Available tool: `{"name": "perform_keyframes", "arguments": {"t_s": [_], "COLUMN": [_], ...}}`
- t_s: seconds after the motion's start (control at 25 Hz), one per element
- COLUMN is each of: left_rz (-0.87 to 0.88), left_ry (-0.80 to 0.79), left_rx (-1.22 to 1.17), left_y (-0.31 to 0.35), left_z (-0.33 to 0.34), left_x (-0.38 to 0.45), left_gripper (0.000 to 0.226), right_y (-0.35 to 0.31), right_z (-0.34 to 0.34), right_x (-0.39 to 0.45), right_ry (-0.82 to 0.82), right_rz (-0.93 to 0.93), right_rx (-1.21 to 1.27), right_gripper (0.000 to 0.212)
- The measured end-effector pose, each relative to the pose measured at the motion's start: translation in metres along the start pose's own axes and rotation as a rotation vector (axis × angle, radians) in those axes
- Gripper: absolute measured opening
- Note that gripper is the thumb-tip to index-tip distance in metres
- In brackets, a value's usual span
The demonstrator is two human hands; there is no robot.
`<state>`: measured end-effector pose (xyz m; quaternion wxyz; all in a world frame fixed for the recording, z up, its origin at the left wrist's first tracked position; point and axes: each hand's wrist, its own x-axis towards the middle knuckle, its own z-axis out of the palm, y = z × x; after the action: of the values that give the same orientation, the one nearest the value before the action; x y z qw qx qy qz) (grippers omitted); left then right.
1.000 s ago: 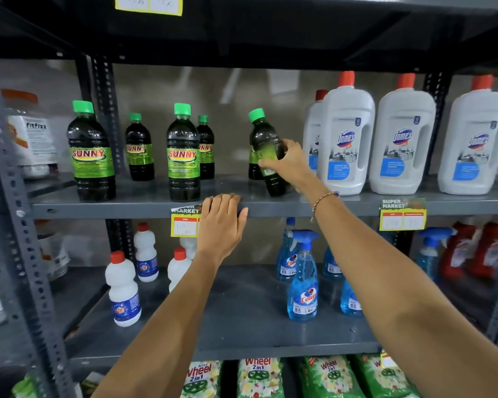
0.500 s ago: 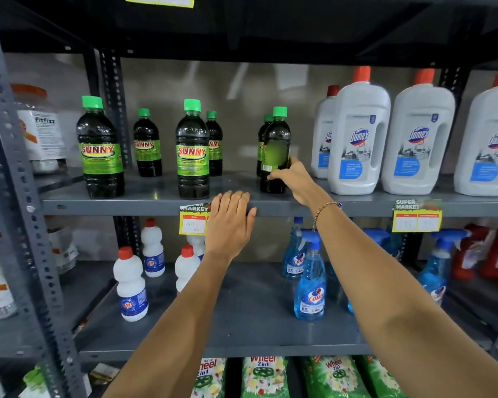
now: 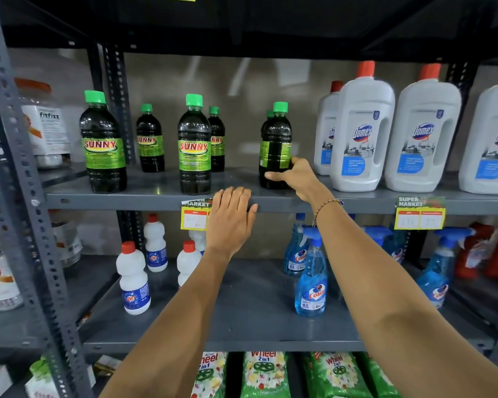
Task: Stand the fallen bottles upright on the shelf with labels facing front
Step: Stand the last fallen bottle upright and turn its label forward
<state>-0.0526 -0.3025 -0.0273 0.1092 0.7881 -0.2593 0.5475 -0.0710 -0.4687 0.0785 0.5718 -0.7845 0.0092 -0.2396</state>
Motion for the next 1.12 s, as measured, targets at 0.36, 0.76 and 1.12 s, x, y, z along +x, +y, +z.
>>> {"name": "perform_keyframes", "arguments": {"t_s": [0.36,0.76,1.12], "left_rz": [-0.003,-0.004,0.019], "left_ry": [0.026,0.021,0.020], "left_rx": [-0.003,0.007,0.006], "left_y": [0.0001,0.0002,-0.0006], "left_z": [0.0012,0.0006,0.0007], "left_x": [-0.0002,-0.0011,-0.0006], "left_gripper": [0.038,0.038,0.038], "right_y": [0.0024,-0.0004,0.0001], "right_z": [0.0057,0.0043,-0.0013], "right_x": [0.0028,0.0006,-0.0009], "right_ry": [0.056,0.001,-0.072], "right_rz": [0.004,-0.007,0.018], "right_rx": [-0.182,-0.182,-0.076], "right_gripper": [0.067,0.086,0.049]}}
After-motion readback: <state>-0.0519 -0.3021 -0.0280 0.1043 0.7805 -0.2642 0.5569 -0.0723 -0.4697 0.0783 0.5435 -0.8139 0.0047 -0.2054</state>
